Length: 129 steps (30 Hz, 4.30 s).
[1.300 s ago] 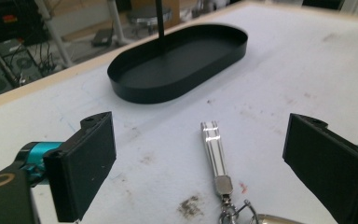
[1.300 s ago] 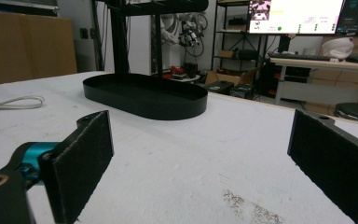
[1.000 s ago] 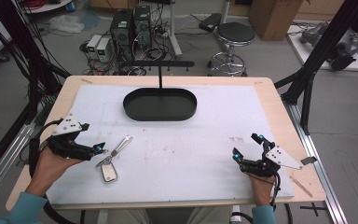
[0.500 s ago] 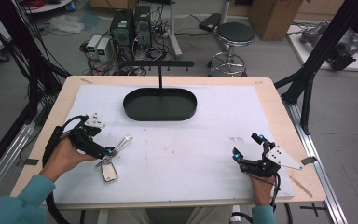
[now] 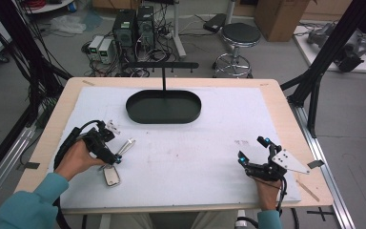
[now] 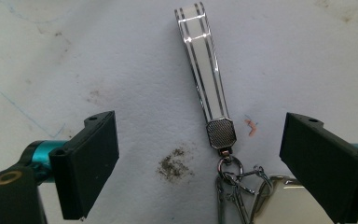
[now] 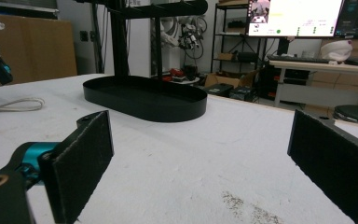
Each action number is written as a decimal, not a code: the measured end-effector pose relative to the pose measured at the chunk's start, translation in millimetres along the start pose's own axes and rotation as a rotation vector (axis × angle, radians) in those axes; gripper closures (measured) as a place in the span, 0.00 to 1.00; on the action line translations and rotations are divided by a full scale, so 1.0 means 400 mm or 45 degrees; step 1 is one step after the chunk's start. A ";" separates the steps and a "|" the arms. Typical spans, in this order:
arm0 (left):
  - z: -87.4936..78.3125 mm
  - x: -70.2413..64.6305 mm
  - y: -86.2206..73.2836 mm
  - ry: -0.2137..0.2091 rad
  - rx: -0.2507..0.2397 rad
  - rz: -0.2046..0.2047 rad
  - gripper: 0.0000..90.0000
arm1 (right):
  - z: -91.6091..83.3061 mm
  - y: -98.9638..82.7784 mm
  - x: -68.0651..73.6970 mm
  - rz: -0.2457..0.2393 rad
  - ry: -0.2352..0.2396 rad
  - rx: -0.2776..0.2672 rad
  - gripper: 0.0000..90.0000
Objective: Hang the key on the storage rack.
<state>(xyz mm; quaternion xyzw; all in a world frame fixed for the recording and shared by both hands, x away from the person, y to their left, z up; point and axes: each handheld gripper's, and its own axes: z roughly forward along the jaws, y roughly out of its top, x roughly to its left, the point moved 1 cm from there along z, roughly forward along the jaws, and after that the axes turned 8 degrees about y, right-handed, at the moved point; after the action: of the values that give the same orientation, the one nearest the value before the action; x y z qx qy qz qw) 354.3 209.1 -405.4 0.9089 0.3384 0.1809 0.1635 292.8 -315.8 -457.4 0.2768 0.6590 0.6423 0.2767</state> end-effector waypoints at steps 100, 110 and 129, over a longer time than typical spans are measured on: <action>-0.127 0.101 0.118 -0.170 -0.380 -0.254 0.82 | -0.001 0.000 0.000 -0.001 -0.003 -0.008 0.07; -0.121 0.156 0.169 -0.212 -0.518 -0.251 0.82 | -0.001 0.000 0.001 0.001 -0.001 -0.004 0.07; -0.108 0.250 0.236 -0.231 -0.695 -0.282 0.82 | -0.001 0.000 0.001 0.000 -0.004 -0.003 0.07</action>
<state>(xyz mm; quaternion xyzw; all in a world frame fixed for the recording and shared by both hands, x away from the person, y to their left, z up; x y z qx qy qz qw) 458.5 216.4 -305.7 0.8015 0.3583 0.1643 0.4497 292.3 -315.9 -457.5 0.2776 0.6578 0.6426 0.2780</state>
